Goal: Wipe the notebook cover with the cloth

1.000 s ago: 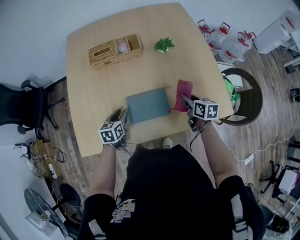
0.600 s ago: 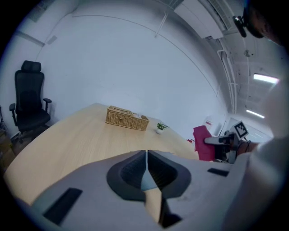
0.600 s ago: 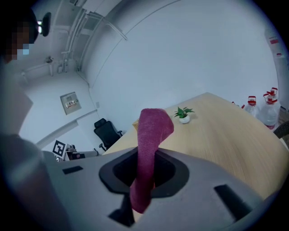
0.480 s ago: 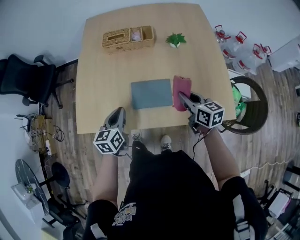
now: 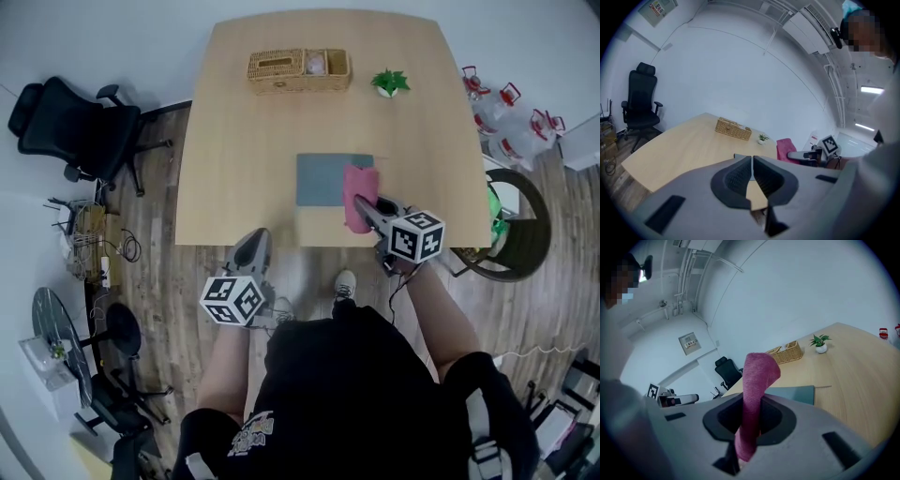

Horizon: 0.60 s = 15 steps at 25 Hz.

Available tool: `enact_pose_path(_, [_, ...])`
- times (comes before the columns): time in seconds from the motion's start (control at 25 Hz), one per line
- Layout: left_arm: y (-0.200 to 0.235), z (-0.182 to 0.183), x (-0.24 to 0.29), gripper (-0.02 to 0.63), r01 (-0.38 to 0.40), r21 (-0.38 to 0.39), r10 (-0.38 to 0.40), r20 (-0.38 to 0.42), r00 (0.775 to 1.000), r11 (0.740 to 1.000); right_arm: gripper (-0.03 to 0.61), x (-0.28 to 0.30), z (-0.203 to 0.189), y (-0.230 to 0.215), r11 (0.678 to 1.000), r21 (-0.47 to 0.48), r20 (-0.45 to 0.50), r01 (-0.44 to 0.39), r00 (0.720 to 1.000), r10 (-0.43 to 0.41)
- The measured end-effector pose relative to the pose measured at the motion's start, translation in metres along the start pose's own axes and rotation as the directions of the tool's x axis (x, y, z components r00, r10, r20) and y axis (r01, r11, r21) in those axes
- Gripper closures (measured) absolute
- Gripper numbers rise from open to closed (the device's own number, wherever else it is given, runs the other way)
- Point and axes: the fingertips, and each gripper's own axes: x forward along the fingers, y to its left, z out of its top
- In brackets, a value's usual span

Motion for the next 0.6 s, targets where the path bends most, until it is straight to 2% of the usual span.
enact_pose_path(0.36, [0.029, -0.004, -0.040, 0.598, 0.102, 0.054, -0.099, -0.056, 0.993, 0.993, 0.515, 0.017, -0.029, 0.072, 0.998, 0.021, 0.036, 0.067, 0.997, -0.068])
enact_pose_path(0.6, [0.035, -0.008, -0.070, 0.598, 0.223, 0.129, -0.209, -0.113, 0.971, 0.966, 0.515, 0.003, -0.051, 0.122, 0.986, 0.050, 0.114, 0.159, 0.980, -0.164])
